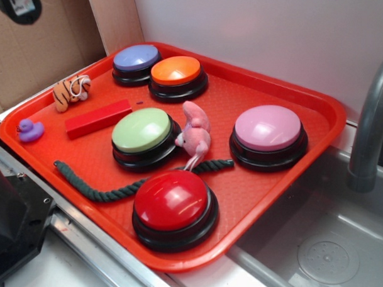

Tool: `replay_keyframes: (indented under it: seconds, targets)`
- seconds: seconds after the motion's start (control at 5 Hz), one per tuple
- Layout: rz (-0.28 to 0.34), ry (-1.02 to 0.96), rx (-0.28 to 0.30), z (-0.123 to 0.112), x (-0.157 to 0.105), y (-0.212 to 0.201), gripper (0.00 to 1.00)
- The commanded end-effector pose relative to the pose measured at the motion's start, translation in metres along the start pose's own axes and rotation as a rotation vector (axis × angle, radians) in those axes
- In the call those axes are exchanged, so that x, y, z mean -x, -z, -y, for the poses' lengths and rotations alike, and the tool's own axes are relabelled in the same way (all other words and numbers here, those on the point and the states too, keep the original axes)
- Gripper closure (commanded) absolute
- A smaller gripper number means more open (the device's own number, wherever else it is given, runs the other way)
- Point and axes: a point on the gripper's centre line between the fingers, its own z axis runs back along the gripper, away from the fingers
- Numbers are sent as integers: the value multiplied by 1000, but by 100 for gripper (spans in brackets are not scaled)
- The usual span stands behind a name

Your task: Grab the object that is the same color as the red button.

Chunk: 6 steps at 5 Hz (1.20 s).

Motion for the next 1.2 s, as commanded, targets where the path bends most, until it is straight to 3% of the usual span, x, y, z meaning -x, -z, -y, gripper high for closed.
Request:
replay_keyframes:
  seconds: [0.0, 0.4, 0.8, 1.0]
  targets:
    - [51, 175, -5, -44, -17, 48, 0]
    - [-10, 154, -56, -78, -24, 111, 0]
    - [-19, 280, -59, -85, -31, 162, 0]
    - [-64, 287, -75, -87, -30, 177, 0]
